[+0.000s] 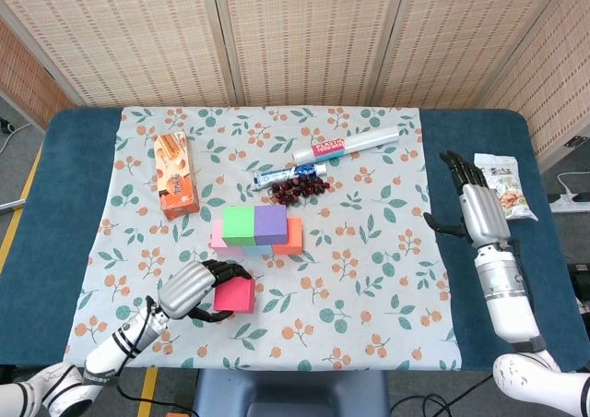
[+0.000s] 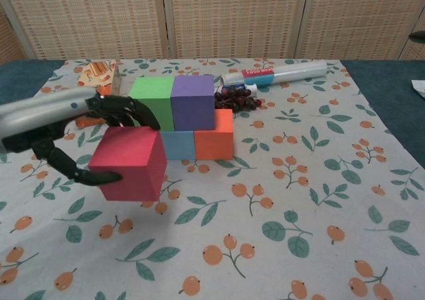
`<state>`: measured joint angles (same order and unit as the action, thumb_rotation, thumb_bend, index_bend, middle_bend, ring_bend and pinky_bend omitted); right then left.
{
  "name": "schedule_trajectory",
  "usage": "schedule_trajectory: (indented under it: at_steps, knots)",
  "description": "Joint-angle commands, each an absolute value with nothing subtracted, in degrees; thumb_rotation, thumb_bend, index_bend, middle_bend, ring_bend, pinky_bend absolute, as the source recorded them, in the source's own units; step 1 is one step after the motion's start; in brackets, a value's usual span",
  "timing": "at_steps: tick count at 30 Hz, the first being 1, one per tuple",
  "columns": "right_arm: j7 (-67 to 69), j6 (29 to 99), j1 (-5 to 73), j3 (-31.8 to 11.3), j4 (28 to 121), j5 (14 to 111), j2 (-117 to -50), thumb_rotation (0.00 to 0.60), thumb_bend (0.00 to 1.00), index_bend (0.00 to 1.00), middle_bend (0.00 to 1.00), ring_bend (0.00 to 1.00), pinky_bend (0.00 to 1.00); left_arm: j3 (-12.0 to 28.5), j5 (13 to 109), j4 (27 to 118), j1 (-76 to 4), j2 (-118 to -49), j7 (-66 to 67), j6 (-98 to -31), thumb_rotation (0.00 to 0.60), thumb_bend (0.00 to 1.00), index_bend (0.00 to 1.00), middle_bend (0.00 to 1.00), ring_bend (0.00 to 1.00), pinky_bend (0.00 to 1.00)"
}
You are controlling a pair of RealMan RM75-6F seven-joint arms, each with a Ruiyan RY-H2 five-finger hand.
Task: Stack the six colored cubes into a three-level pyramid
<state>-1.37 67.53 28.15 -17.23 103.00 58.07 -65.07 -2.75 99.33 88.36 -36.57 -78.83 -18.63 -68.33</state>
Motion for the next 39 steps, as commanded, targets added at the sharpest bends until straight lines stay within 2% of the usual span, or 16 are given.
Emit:
schedule_trajectory:
  at_steps: [1,5,9,16,19,26,33,39]
  knots:
    - [-1.17,67.66,27.86,-17.16,103.35,58.37,-64.82,0.6,0.09,0.0,0.0,0.0,0.0,0.14,97.3,96.51,-37.08,-69.99,-22.14,-70.37,0.6,0.31,0.35,0.4,0.36,0.53]
    - [-0.52,68.21,27.28,-17.35,104.07,58.95,-64.31,0.6,0.09,0.0,0.0,0.0,0.0,5.68,90.32,100.26,-38.77,-65.19,-24.72,-68.67,0.6,0.31,0.35,0.39,0.35,0.53]
    - [0.08,68.97,26.57,-17.59,104.82,59.45,-63.55,0.6,0.09,0.0,0.0,0.0,0.0,10.01,83.84,101.2,-41.5,-62.25,-27.82,-63.83,0.6,0.31,0.35,0.38,0.34,0.53]
    - [0.34,69.77,25.55,-17.86,105.87,59.31,-62.32,0.6,0.09,0.0,0.0,0.0,0.0,14.62,71.93,98.44,-47.26,-64.32,-24.78,-53.25,0.6,0.31,0.35,0.37,0.31,0.5]
    - [0.22,69.88,25.3,-17.92,106.28,59.15,-61.94,0.6,0.09,0.0,0.0,0.0,0.0,15.51,67.85,97.3,-49.26,-65.91,-22.26,-50.14,0.6,0.31,0.34,0.37,0.31,0.48]
    - [0.47,69.81,25.13,-18.84,107.1,58.3,-60.73,0.6,0.09,0.0,0.0,0.0,0.0,16.0,61.56,95.46,-52.38,-70.4,-12.78,-48.78,0.6,0.31,0.34,0.37,0.31,0.45]
    - [0.61,69.94,24.63,-19.33,107.63,57.38,-59.43,0.6,0.09,0.0,0.0,0.0,0.0,15.94,58.97,94.12,-53.79,-73.12,-5.3,-50.25,0.6,0.31,0.34,0.36,0.3,0.43]
    - [0.6,70.29,24.19,-19.26,108.01,57.37,-59.11,0.6,0.09,0.0,0.0,0.0,0.0,15.87,59.8,93.81,-53.92,-74.26,-4.59,-49.83,0.6,0.31,0.34,0.36,0.29,0.4]
